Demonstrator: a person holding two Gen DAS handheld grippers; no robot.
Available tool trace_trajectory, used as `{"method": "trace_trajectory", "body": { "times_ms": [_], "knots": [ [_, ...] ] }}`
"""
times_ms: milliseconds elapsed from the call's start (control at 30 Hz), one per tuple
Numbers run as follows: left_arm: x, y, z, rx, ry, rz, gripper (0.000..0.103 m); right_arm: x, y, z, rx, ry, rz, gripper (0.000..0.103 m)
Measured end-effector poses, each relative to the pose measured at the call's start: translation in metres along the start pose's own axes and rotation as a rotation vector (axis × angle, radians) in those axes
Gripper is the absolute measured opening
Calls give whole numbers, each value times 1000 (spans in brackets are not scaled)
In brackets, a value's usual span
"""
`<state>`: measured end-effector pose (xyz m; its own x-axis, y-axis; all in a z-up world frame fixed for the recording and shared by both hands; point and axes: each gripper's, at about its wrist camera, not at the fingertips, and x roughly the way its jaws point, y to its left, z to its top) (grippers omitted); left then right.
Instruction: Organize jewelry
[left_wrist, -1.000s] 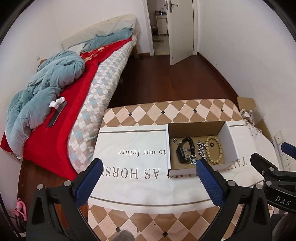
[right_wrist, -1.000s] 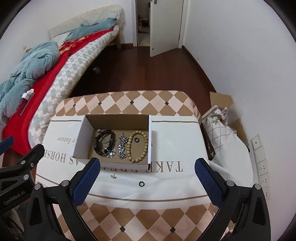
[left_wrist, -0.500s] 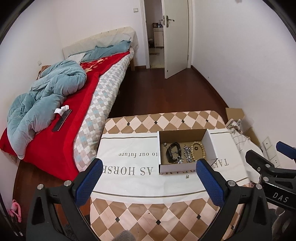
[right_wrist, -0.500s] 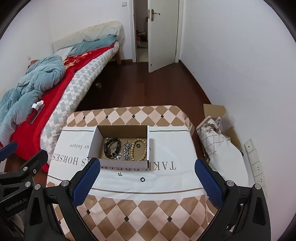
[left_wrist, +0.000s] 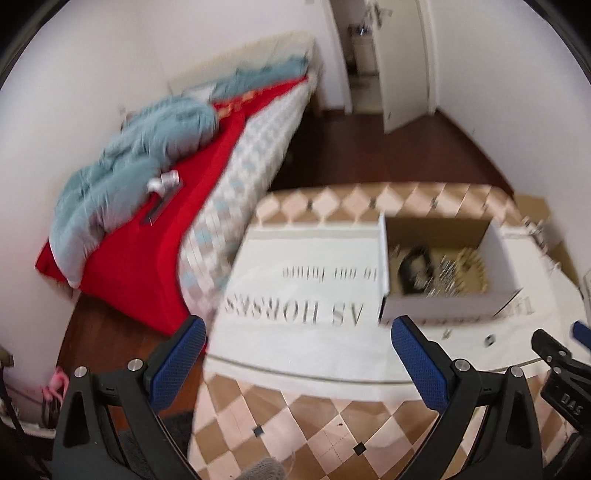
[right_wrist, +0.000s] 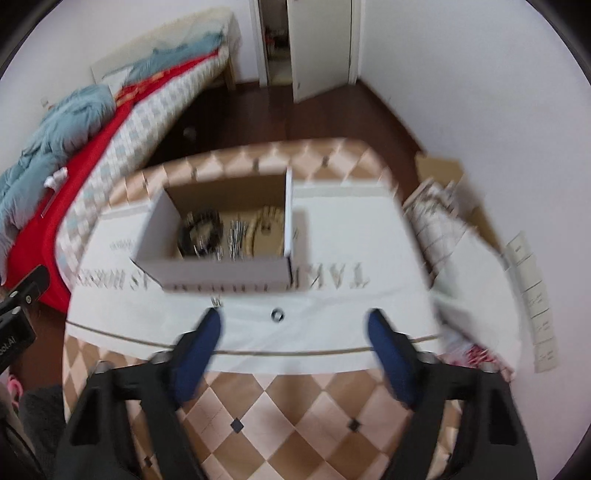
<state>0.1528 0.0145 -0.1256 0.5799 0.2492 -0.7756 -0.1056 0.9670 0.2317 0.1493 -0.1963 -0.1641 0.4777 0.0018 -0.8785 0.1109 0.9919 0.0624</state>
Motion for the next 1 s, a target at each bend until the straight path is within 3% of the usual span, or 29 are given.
{"method": "trace_trajectory", "body": {
  "times_ms": [267, 367, 467, 500, 533, 567, 867, 1000],
  "knots": [
    [59, -19, -17, 64, 96, 52, 103, 89, 9, -16, -1, 52, -7, 68],
    [69, -25, -19, 83, 111, 48, 103, 108, 12, -21, -8, 75, -22, 58],
    [76, -31, -20, 93, 119, 27, 103, 108, 20, -25, -51, 24, -47, 48],
    [78, -33, -19, 97, 121, 20, 103, 108, 21, -26, -58, 15, -49, 36],
    [80, -38, -20, 105, 126, 9, 103, 107, 20, -25, -64, 9, -46, 16],
    [81, -42, -20, 109, 130, -3, 103, 107, 19, -25, -67, 9, -46, 13],
    [93, -98, -20, 118, 216, -220, 100, 82, -34, -19, 59, 1, -47, 13],
    [100, -125, -22, 142, 251, -281, 82, 73, -53, -18, 87, -4, -66, 13]
  ]
}}
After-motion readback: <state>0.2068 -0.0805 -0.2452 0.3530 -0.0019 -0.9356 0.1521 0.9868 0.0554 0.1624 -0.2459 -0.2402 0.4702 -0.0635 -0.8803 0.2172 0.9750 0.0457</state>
